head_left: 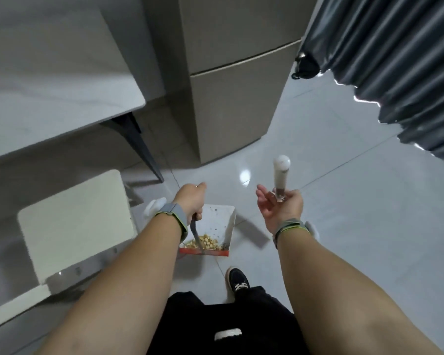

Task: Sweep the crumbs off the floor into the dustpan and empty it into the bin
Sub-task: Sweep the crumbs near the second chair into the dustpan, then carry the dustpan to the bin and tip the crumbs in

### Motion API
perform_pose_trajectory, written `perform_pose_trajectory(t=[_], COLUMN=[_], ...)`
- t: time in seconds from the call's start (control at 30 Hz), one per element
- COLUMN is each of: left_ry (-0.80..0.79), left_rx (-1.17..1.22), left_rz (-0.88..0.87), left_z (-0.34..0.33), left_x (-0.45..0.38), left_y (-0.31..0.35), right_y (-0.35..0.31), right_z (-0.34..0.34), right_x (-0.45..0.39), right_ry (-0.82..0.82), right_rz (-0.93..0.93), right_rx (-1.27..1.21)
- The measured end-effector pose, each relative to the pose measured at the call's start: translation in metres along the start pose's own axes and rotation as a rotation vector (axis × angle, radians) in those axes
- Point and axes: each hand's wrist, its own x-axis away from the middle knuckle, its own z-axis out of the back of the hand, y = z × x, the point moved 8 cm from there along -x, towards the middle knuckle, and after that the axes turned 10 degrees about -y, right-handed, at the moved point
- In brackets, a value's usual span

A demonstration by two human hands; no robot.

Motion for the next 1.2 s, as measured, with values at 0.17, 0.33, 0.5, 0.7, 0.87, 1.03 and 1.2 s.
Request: perform_pose_trajectory(t=[0.17,0.33,0.5,0.7,0.87,1.03,1.2], left_ry=[-0.209,-0.384,-0.511,-0.589,-0.681,-0.821,-0.917], left_rx=[-0.164,-0.355,-0.541,-0.731,-0.892,-1.121,-1.221], left_rz=[-0.113,-0.174,-0.276,-0.379,-0.335,-0.499,-0.621], left_z=[-0.025,-0.047,-0.09,-0.152,-0.198,-0.227,-0.222], left_x=[-0.004,0.023,0.065,0.123,0.184,0.267,0.353], left_y=[0.024,0.005,-0.014,-0.055,-0.145,-0.233,-0.318], right_y=[0.006,0.043,0.081,0.165,0.281,0.393,0.504], right_z=[0.021,0.056,0.097,0.175,0.233,0.257,0.275], right_x=[0.039,0.109,0.195,0.295,0.388,0.486,0.565], right_ry=[0.076,0.176,0.16,0.598,1.063,1.339,1.42], right_rz=[0.177,0.362,0.557,0.517,0.244,-0.01,-0.116], right_rx=[-0.05,-0.226,-0.437,-0.283,-0.184,-0.07,-0.154])
